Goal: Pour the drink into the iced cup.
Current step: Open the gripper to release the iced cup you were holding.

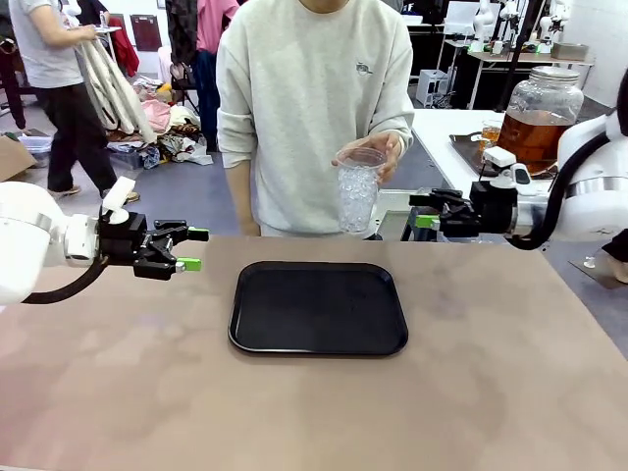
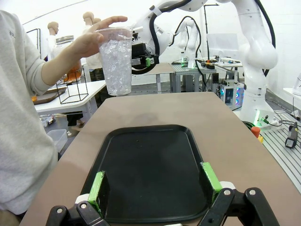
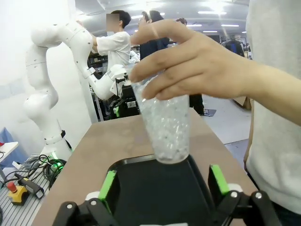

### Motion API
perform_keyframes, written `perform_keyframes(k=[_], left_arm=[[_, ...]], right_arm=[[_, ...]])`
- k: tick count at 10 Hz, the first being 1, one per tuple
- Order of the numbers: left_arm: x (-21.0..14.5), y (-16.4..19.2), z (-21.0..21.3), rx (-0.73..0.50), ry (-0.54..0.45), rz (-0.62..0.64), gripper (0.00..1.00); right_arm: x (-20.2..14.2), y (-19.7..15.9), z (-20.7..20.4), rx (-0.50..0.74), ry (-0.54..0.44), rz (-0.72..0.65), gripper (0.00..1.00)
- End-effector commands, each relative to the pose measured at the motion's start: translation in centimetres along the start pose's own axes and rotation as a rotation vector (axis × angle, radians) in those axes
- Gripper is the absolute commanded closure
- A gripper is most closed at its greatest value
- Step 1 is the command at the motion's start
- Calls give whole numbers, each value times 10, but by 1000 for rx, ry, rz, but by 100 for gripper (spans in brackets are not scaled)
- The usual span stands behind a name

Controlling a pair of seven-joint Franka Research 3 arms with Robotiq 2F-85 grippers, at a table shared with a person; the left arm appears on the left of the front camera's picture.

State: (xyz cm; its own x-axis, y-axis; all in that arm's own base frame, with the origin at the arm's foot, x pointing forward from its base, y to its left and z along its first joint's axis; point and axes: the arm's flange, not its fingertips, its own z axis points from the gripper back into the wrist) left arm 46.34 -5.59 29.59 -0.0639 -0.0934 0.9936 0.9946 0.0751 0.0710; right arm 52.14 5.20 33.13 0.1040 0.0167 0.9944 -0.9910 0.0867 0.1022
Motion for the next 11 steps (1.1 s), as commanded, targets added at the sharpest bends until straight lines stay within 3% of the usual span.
perform_keyframes(k=[1,5,6,11], left_arm=[[2,0,-2,9,2,7,0],[2,0,-2,9,2,7,0],[2,0,-2,9,2,7,0],[2,0,-2,9,2,7,0]], right_arm=[[-8,19,12,28,3,27,0],[-18,27,23,5,-8,63,0],[-21,21,21,23,9,7,0],[-21,21,21,23,9,7,0]])
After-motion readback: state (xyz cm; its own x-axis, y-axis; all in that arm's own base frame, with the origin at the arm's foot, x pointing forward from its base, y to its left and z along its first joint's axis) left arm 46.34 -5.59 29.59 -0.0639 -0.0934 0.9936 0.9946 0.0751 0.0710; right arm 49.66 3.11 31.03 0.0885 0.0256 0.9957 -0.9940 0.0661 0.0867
